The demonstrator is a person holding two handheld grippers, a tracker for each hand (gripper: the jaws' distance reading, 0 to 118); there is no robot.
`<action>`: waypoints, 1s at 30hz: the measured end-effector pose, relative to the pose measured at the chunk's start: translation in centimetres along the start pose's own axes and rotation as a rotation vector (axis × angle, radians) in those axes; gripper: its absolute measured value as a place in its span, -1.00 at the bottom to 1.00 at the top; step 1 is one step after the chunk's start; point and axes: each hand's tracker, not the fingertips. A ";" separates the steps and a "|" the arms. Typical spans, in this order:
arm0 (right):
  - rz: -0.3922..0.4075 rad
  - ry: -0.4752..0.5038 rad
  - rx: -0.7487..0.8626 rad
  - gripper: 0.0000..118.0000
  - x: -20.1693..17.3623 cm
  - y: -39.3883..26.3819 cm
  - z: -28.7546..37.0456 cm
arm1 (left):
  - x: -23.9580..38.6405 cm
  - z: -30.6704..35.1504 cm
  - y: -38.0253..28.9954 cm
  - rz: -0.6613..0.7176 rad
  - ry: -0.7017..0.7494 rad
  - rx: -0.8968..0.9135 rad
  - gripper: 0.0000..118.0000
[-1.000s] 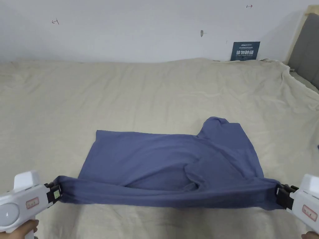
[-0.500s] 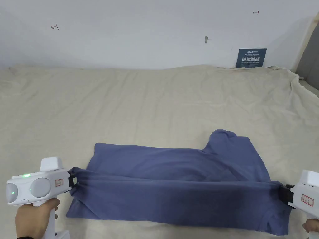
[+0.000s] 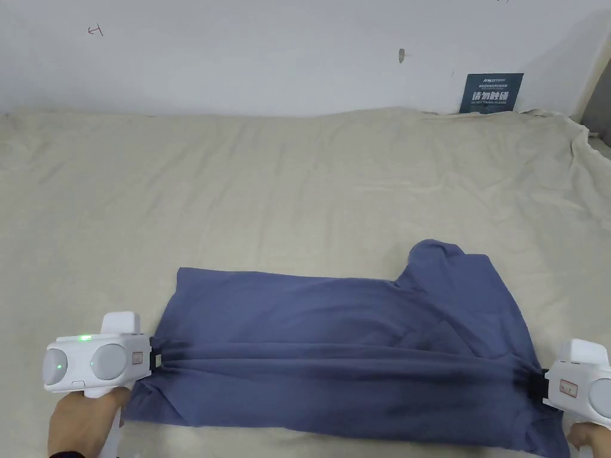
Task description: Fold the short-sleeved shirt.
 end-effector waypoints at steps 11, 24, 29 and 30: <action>-0.014 0.112 0.307 0.43 0.0 1.5 12.8 | -0.9 10.6 1.0 0.063 -0.082 0.223 0.68; 0.018 0.118 0.542 -0.26 0.5 -6.5 24.4 | -0.7 21.8 -7.6 -0.020 -0.051 0.454 -0.22; 0.051 0.070 0.598 -1.00 0.1 -9.5 25.0 | -0.6 21.9 -10.8 -0.038 -0.075 0.442 -1.00; 0.053 0.069 0.599 -1.00 0.0 -9.9 25.0 | -0.5 21.9 -11.5 -0.040 -0.075 0.443 -1.00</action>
